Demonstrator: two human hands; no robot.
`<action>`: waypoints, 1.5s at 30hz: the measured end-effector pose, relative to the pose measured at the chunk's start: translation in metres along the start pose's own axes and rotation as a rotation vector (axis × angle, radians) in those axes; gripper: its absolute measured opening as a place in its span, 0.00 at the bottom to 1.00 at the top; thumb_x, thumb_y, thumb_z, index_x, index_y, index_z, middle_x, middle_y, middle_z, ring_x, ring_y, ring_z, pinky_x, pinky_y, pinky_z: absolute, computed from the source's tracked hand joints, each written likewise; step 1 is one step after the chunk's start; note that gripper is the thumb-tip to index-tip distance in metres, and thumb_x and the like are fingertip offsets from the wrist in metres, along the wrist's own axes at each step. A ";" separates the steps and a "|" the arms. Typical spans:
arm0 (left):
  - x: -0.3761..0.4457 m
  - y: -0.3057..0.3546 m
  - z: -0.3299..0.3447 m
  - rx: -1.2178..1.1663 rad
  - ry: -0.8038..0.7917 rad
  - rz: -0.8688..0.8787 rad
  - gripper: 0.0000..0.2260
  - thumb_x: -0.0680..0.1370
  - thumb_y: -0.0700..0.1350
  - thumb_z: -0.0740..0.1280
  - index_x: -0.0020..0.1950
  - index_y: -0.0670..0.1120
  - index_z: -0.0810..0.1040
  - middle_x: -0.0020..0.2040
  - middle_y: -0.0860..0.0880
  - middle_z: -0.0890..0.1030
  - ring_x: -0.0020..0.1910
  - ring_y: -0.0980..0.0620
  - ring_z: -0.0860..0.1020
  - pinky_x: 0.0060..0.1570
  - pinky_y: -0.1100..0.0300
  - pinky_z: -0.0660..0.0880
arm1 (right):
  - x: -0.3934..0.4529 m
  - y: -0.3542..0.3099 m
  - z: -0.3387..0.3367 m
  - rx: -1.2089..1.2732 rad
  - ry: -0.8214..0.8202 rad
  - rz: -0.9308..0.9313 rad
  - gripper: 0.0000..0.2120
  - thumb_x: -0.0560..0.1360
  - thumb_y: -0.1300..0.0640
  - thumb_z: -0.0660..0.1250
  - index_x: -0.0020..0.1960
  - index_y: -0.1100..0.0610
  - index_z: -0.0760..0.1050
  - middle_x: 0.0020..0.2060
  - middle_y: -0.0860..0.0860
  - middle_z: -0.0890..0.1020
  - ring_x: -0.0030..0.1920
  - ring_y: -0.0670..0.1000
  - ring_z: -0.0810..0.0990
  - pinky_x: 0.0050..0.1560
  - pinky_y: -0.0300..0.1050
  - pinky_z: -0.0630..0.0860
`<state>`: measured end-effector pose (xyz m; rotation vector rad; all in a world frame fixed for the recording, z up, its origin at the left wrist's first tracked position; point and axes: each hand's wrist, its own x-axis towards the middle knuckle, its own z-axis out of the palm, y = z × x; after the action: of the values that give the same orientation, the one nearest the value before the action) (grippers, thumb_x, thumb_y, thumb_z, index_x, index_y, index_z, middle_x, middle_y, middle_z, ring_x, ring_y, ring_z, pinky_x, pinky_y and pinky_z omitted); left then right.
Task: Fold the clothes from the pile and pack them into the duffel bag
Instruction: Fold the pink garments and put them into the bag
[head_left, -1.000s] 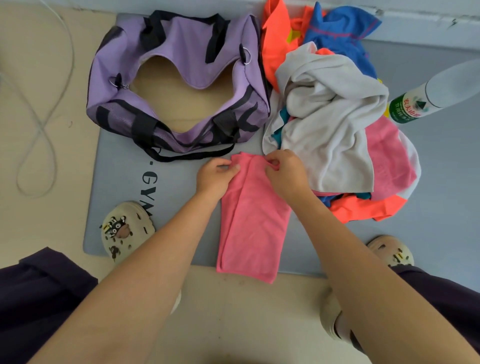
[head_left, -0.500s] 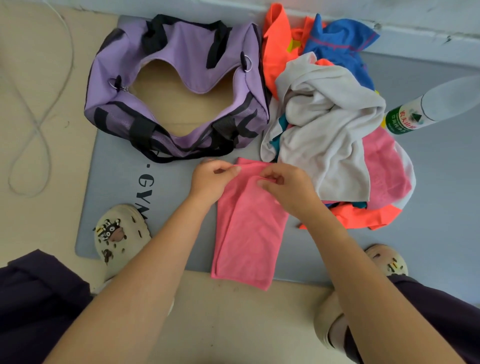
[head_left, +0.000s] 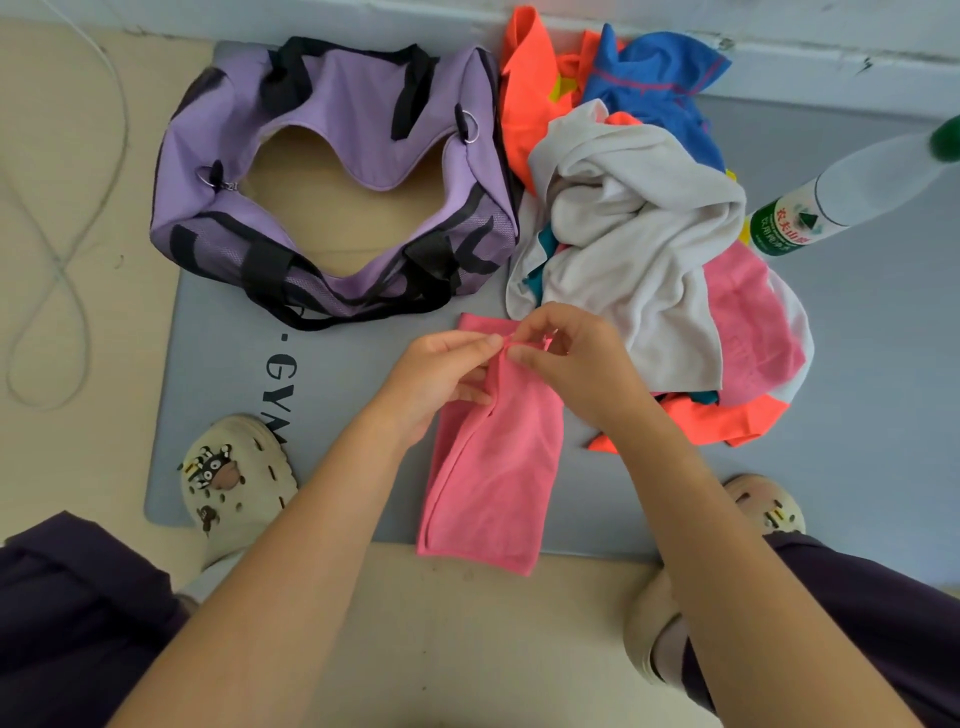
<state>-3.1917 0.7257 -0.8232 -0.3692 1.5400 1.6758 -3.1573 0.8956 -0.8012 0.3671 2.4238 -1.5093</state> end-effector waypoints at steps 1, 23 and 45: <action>0.000 -0.001 0.001 0.006 0.006 -0.003 0.07 0.78 0.44 0.69 0.52 0.42 0.83 0.44 0.42 0.82 0.39 0.51 0.80 0.35 0.60 0.80 | 0.000 0.001 0.002 -0.012 0.009 0.004 0.06 0.71 0.62 0.74 0.42 0.54 0.79 0.40 0.47 0.78 0.31 0.38 0.70 0.38 0.29 0.67; -0.010 -0.072 -0.029 0.307 -0.086 -0.268 0.06 0.73 0.41 0.75 0.50 0.46 0.83 0.38 0.55 0.85 0.38 0.56 0.82 0.37 0.67 0.77 | 0.007 0.009 -0.024 0.010 0.177 0.102 0.03 0.79 0.59 0.63 0.46 0.55 0.71 0.34 0.51 0.77 0.34 0.46 0.71 0.32 0.33 0.66; -0.001 -0.034 -0.109 0.338 0.262 0.104 0.20 0.76 0.35 0.69 0.62 0.55 0.77 0.39 0.46 0.83 0.32 0.51 0.78 0.25 0.61 0.75 | -0.027 0.096 -0.015 0.154 0.357 0.447 0.03 0.74 0.61 0.71 0.47 0.59 0.80 0.31 0.48 0.79 0.31 0.45 0.73 0.36 0.40 0.73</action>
<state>-3.1993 0.6213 -0.8693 -0.3422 2.0299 1.4488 -3.1006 0.9478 -0.8654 1.2124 2.2506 -1.5199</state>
